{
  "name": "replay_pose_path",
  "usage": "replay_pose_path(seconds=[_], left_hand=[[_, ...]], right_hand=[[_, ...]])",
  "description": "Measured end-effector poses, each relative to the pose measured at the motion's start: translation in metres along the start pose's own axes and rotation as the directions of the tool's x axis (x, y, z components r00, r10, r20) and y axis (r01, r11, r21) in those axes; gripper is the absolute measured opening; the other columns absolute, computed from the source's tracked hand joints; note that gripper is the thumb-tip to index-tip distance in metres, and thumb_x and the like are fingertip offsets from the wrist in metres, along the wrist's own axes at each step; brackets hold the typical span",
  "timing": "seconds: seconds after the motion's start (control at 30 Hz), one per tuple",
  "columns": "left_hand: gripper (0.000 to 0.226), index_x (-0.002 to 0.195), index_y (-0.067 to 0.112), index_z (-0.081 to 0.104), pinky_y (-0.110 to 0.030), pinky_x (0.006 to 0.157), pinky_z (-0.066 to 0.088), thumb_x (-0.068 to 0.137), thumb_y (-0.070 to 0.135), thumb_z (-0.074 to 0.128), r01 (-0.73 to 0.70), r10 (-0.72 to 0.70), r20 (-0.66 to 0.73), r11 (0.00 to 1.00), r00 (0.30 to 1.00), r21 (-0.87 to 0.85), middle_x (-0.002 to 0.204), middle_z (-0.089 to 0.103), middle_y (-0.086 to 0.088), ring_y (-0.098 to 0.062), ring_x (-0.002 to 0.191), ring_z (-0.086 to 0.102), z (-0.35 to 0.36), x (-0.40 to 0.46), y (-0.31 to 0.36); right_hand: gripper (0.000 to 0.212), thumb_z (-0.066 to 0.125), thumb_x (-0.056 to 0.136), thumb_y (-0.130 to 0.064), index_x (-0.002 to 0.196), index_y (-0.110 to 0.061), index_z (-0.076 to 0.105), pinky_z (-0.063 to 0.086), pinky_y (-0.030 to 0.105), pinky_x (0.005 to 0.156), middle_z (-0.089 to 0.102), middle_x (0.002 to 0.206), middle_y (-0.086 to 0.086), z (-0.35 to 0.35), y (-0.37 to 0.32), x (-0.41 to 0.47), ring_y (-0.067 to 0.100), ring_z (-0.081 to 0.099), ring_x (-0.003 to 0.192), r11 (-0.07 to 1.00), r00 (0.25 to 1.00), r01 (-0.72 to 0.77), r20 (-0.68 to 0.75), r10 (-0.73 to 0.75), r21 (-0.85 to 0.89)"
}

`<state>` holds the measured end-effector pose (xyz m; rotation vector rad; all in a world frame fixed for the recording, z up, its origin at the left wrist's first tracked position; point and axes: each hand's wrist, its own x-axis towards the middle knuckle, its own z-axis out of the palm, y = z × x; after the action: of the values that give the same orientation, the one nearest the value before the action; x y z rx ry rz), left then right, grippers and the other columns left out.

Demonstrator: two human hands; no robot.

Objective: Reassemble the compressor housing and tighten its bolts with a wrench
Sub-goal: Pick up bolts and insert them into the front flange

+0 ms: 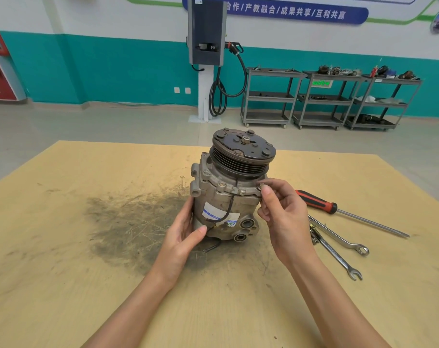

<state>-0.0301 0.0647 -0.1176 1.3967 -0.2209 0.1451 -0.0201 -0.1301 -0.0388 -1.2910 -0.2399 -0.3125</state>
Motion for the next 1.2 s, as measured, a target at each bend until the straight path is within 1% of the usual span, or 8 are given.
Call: replay_pose_path(seconds=[0.13,0.3,0.5,0.6,0.73,0.87,1.03,1.2], left_hand=[[0.073,0.147,0.029,0.033,-0.010,0.106,0.038,0.082,0.015,0.063,-0.005,0.005,0.004,1.000,1.000,0.002,0.148,0.046,0.024,0.007,0.139,0.040,0.0007,-0.0001,-0.0002],[0.076,0.150,0.026,0.031,-0.009,0.106,0.038,0.081,0.015,0.062,-0.010,0.010,0.002,1.000,1.000,0.000,0.150,0.044,0.021,0.008,0.139,0.040,0.0015,-0.0004,0.0006],[0.070,0.145,0.032,0.035,-0.008,0.103,0.039,0.082,0.014,0.062,-0.012,0.012,0.000,1.000,1.000,0.001,0.142,0.052,0.031,0.008,0.138,0.041,0.0016,-0.0005,-0.0001],[0.069,0.143,0.035,0.037,-0.008,0.103,0.038,0.082,0.016,0.064,-0.007,0.007,0.005,1.000,1.000,0.005,0.141,0.051,0.033,0.008,0.138,0.040,0.0012,-0.0012,0.0007],[0.079,0.147,0.032,0.033,-0.009,0.106,0.038,0.078,0.025,0.071,-0.005,0.005,0.002,1.000,1.000,0.009,0.146,0.048,0.027,0.008,0.139,0.040,0.0017,-0.0023,0.0030],[0.072,0.145,0.033,0.034,-0.008,0.104,0.039,0.082,0.016,0.063,-0.005,0.005,0.003,1.000,1.000,0.008,0.148,0.045,0.025,0.008,0.138,0.040,0.0027,-0.0023,0.0032],[0.076,0.148,0.030,0.031,-0.010,0.108,0.037,0.081,0.017,0.063,-0.010,0.010,0.004,1.000,1.000,0.007,0.151,0.042,0.020,0.008,0.139,0.039,0.0030,-0.0029,0.0045],[0.074,0.147,0.031,0.034,-0.010,0.106,0.039,0.081,0.016,0.063,-0.009,0.009,0.005,1.000,1.000,0.010,0.148,0.046,0.024,0.008,0.138,0.041,0.0028,-0.0026,0.0037]], right_hand=[[0.012,0.067,0.083,-0.024,0.093,-0.020,0.065,0.041,0.014,0.053,0.058,0.070,-0.009,-0.0003,0.0004,0.0007,0.002,0.048,0.059,1.000,1.000,0.009,-0.005,-0.009,0.019],[0.015,0.059,0.088,-0.027,0.095,-0.026,0.072,0.038,0.018,0.056,0.060,0.074,-0.012,-0.0007,0.0005,-0.0016,0.007,0.043,0.061,0.999,1.000,0.028,0.014,-0.027,-0.016],[0.013,0.069,0.080,-0.023,0.091,-0.017,0.066,0.041,0.014,0.054,0.059,0.070,-0.007,0.0023,-0.0010,0.0011,0.002,0.049,0.058,1.000,0.999,0.007,-0.038,-0.006,0.012],[0.015,0.064,0.085,-0.026,0.097,-0.018,0.069,0.041,0.016,0.056,0.060,0.070,-0.011,-0.0006,0.0004,0.0004,0.004,0.048,0.061,1.000,1.000,0.017,-0.015,-0.017,0.000],[0.013,0.062,0.087,-0.027,0.092,-0.025,0.073,0.037,0.018,0.054,0.059,0.072,-0.011,-0.0012,-0.0002,-0.0003,0.007,0.041,0.059,1.000,1.000,0.025,0.005,-0.025,-0.013],[0.010,0.070,0.079,-0.020,0.089,-0.018,0.068,0.040,0.013,0.051,0.059,0.068,-0.008,0.0000,-0.0020,0.0022,0.002,0.048,0.055,0.998,1.000,-0.008,-0.011,0.009,0.060],[0.016,0.065,0.083,-0.027,0.096,-0.020,0.072,0.040,0.017,0.055,0.057,0.066,-0.008,-0.0056,-0.0016,0.0025,0.006,0.046,0.058,1.000,1.000,-0.009,0.019,0.009,0.003],[0.007,0.067,0.082,-0.024,0.087,-0.025,0.072,0.041,0.015,0.053,0.061,0.068,-0.010,-0.0045,-0.0031,0.0041,0.002,0.049,0.058,1.000,1.000,-0.009,0.021,0.009,-0.003]])
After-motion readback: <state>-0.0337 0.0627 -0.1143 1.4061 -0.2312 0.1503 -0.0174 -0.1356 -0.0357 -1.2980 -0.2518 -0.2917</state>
